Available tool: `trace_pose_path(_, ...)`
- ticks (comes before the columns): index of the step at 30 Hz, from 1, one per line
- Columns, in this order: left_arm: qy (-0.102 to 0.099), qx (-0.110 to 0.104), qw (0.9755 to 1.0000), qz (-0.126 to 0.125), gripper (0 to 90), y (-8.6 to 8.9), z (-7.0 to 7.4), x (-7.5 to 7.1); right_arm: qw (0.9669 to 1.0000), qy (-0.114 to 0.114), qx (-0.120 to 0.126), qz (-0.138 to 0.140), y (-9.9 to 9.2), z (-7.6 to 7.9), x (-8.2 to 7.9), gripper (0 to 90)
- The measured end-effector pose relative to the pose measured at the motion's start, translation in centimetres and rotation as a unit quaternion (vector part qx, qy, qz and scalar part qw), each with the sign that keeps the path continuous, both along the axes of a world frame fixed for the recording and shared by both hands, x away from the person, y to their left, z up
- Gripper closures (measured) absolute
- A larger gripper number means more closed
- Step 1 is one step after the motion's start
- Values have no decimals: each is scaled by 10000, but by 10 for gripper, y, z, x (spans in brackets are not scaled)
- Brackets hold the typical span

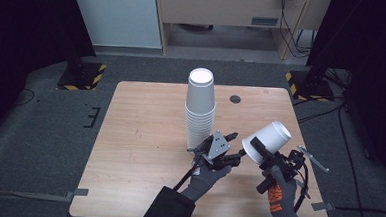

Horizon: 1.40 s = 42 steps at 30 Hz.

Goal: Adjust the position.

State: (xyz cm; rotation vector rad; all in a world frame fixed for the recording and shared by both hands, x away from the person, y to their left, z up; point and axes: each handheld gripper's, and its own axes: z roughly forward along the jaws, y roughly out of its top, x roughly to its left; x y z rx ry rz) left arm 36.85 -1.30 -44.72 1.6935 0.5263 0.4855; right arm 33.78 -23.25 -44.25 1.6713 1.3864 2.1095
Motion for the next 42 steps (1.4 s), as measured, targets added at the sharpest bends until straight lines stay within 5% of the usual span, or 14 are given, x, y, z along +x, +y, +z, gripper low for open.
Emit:
trace_pose_path(21, -276, -182, 9994, 65, 572, -5, 0, 1, 9996, 80, 35, 254, 11, -4, 0, 131)
trace_pose_path(33, -462, -70, 9988, 162, 780, 0, -3, 0, 9988, 167, 157, 429, 12, -8, 3, 125)
trace_pose_path(42, -508, 78, 9986, 131, 814, 3, -4, -3, 9990, 149, 125, 405, 12, -7, 3, 122)
